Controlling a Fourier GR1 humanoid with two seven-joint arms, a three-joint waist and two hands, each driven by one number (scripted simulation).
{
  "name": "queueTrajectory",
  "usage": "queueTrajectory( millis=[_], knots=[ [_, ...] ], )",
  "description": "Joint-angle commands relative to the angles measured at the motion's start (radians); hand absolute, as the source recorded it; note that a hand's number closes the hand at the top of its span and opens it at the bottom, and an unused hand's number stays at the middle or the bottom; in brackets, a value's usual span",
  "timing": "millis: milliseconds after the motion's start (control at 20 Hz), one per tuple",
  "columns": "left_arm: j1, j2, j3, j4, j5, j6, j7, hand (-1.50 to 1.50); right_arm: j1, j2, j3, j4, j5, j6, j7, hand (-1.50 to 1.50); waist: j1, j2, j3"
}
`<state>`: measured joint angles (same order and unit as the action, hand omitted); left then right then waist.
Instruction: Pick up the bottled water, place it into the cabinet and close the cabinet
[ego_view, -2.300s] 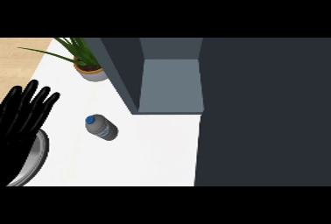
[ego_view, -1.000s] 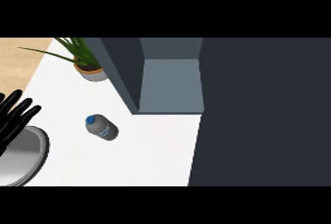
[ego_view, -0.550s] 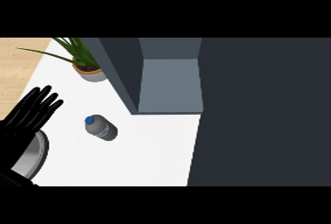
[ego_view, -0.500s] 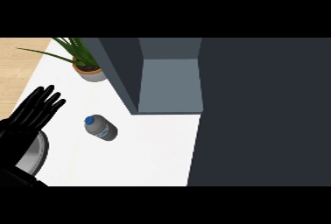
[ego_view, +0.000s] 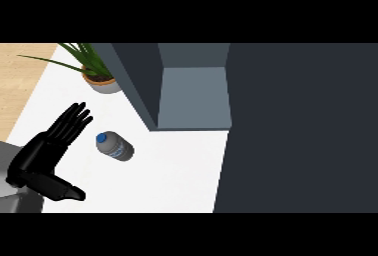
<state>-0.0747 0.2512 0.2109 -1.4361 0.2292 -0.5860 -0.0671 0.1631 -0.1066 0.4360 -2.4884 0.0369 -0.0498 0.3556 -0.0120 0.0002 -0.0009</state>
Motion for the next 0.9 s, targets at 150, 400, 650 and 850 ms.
queueTrajectory(
  millis=[150,400,650,850],
  knots=[
    [-0.087,0.031,0.019,0.325,-0.116,-0.035,-0.197,-1.50,0.028,-0.013,0.061,-0.088,0.094,-0.021,0.014,-1.50,-0.004,0.001,0.000],
    [-0.118,0.034,-0.006,0.538,-0.222,-0.033,-0.383,-1.50,0.044,-0.012,0.078,-0.044,0.109,-0.048,-0.015,-1.50,-0.008,0.002,-0.001],
    [-0.245,0.051,-0.001,0.660,-0.242,-0.022,-0.423,-1.50,-0.057,-0.022,0.032,-0.089,0.081,-0.071,0.089,-1.50,-0.001,0.002,-0.001],
    [-0.265,0.027,-0.015,0.840,-0.299,0.004,-0.573,-1.50,-0.032,-0.064,0.007,-0.144,0.030,-0.056,0.110,-1.50,-0.009,0.003,-0.001]
  ],
)
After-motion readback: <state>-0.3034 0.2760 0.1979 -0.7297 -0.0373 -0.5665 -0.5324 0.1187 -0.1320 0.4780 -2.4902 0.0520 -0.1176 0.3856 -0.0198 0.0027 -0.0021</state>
